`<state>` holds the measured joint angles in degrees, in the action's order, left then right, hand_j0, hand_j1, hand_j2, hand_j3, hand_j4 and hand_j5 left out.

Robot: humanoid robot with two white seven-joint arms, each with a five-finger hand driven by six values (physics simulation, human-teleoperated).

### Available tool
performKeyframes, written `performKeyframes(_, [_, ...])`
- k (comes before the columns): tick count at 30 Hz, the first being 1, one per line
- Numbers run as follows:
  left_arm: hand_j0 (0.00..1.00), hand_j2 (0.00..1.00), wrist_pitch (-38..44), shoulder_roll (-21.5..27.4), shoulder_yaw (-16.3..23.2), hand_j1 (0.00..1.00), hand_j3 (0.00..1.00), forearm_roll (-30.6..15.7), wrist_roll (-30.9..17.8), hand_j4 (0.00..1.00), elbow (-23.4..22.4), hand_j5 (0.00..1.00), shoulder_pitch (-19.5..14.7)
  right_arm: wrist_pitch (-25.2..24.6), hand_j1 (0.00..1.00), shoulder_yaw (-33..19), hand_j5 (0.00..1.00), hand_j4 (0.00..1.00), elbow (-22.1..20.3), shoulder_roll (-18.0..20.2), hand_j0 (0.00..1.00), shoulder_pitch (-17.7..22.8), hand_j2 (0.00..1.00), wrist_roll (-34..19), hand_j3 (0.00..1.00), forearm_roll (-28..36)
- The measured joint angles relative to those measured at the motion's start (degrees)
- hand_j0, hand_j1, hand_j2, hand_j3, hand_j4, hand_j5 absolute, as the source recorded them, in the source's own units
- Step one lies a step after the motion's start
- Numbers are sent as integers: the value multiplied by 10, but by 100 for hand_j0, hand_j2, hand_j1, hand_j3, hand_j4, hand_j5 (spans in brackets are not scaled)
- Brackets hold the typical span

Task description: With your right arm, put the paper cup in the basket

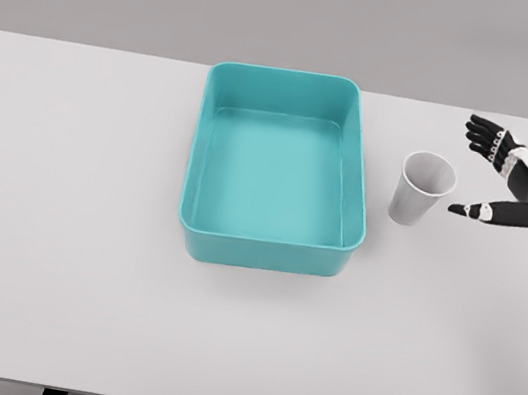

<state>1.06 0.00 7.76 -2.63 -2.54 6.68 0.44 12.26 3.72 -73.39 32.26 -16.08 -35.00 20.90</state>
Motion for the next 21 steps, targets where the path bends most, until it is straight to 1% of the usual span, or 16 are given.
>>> performKeyframes(3, [100,100,0,0,0,100,100,0,0,100,0,100,0,-1,100,0,100,100,20,-23,100,-4,100,0,100,6])
performKeyframes(7, [100,100,0,0,0,100,100,0,0,100,0,100,0,-1,100,-5,100,100,41,-41,100,-4,100,0,100,10])
performKeyframes(13, [100,100,0,0,0,100,100,0,0,100,0,100,0,-1,100,-1,100,100,47,-49,100,0,100,0,100,12])
performKeyframes(21, [100,100,0,0,0,100,100,0,0,100,0,100,0,-1,100,6,100,100,44,-50,100,3,100,0,100,12])
